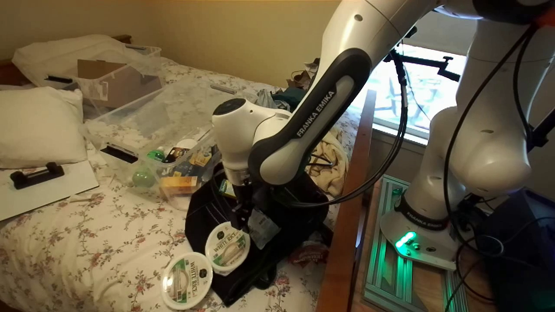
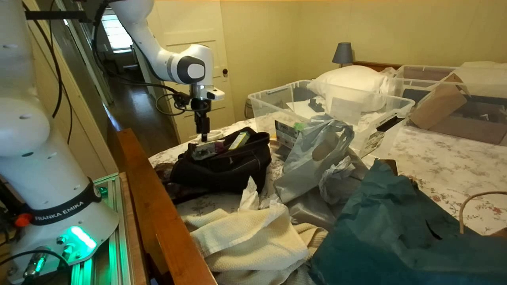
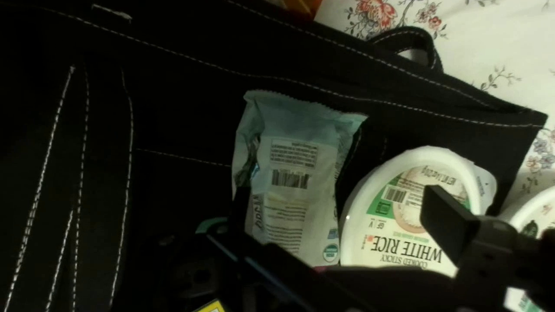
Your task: Take the items off the bag
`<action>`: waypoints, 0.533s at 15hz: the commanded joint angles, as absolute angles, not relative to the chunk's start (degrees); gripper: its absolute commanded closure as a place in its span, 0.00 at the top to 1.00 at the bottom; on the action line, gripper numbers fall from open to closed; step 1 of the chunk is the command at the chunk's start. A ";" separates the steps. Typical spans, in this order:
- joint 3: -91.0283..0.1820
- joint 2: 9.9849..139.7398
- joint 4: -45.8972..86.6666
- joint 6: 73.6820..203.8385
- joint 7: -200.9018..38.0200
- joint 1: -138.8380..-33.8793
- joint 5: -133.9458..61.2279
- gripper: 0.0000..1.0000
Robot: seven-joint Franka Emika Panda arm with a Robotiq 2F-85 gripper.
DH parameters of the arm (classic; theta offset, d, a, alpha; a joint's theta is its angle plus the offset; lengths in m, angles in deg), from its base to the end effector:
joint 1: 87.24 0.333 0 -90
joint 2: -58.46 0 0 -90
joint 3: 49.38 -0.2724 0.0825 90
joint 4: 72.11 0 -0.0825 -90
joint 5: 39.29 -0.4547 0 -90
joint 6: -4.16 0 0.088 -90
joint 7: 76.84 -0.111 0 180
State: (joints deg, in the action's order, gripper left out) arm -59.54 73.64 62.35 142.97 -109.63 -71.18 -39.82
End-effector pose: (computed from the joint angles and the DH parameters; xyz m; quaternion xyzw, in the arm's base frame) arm 0.4618 0.2360 0.1004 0.9935 -0.0617 -0.0932 0.0229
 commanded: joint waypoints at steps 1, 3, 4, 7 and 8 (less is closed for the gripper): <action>-57.39 77.11 59.75 142.41 -114.25 -69.24 -37.23 0.98; -56.75 78.41 58.93 142.31 -115.04 -68.83 -37.13 0.74; -56.30 79.02 58.54 142.27 -115.69 -68.47 -36.68 0.71; -55.46 80.30 57.65 142.01 -116.51 -67.81 -36.35 0.48; -55.31 80.53 57.49 141.88 -116.51 -67.69 -36.36 0.42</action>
